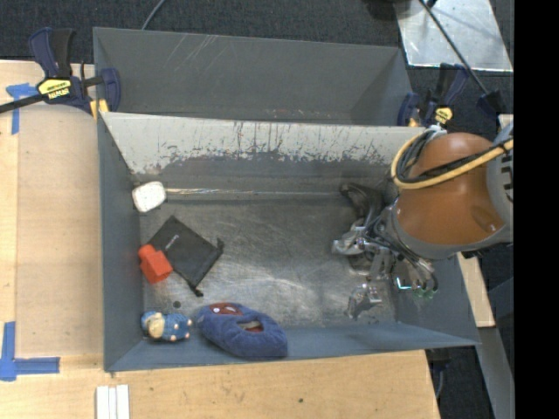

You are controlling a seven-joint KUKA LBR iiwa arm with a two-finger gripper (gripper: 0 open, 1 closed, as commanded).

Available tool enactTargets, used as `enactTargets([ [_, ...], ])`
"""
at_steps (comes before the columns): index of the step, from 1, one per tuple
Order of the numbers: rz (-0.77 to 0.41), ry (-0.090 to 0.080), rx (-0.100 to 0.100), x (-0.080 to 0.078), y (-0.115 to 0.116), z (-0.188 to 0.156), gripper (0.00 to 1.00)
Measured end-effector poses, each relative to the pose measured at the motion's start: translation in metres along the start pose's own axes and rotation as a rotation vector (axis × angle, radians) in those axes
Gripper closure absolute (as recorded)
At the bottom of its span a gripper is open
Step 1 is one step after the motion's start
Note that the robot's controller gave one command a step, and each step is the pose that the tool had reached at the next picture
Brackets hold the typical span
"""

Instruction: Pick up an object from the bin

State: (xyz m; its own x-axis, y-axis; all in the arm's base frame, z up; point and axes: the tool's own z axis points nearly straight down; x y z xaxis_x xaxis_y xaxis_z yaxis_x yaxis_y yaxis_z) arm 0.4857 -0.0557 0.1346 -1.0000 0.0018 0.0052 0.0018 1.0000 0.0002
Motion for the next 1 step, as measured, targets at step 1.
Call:
enactTargets([
  [1, -0.068, -0.012, 0.0, -0.0303, 0.1281, -0.0151, 0.0],
])
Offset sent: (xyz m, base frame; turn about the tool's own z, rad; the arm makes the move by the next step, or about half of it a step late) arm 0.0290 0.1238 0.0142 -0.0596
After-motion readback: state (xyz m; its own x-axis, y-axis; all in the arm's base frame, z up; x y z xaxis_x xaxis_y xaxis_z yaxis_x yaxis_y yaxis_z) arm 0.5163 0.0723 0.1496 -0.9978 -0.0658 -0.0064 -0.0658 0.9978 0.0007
